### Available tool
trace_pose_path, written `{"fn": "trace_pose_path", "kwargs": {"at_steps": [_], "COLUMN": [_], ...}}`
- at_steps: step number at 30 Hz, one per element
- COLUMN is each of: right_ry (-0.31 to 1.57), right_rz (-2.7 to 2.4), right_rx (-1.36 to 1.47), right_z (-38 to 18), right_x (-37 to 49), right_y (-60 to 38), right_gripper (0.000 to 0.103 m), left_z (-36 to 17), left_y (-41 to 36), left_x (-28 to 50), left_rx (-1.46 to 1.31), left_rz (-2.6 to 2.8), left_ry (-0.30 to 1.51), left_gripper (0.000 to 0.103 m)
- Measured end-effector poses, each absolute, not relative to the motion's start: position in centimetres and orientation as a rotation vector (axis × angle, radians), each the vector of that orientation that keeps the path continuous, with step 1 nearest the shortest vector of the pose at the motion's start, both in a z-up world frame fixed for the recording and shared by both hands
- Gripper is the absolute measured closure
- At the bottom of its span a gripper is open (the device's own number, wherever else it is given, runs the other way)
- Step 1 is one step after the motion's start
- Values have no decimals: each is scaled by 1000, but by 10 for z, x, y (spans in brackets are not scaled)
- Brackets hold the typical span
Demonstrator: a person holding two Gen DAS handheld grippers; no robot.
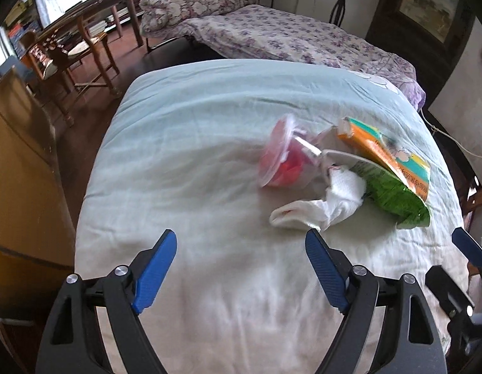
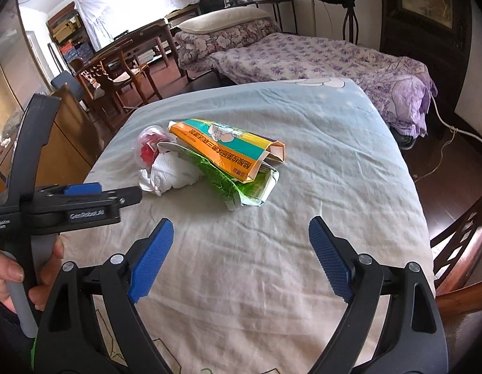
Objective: Collect trash
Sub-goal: 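Move both open tools back over the bed toward the remaining trash, then grasp the white mesh tissue with the left tool and lift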
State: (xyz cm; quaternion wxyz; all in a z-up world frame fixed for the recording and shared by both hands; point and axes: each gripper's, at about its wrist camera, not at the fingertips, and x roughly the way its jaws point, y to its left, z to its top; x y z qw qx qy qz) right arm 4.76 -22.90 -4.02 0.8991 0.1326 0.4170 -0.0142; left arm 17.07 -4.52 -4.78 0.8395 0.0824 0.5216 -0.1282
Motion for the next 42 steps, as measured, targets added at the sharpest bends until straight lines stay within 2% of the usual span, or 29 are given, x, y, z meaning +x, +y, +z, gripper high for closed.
{"fn": "trace_pose_path", "kwargs": {"at_steps": [9,12,16,19,20,30,42], "right_ry": [879,883,879,883,884,878,779], "right_rz": [-22,-13,-18,-24,-26,-52,-37], "right_rx": [281,282,275,281,281,254,284], "right_z": [-44,-44,-42,-42,-42,-44,-39], "right_x": [50,50,48,46,46,47,65], "right_y": [-228,-227,-226,-227,-227,-227,-234], "right_gripper": [17,17,17,17,17,17,17], "left_z": [-53,-55,-59,-55,-52,-26,-44], "left_y": [-75,-81,-86,-88,-87,-42,7], "left_x": [169,172,177,172,169,115,96], "left_rx": [212,211,192,201,209,119,28], "left_rz": [-369,-374,-380,-398,-396,-358,-264], "left_ry": [1093,1102,1123,1097,1084,1039,1079], "left_gripper": [22,33,54,78,80,79,77]}}
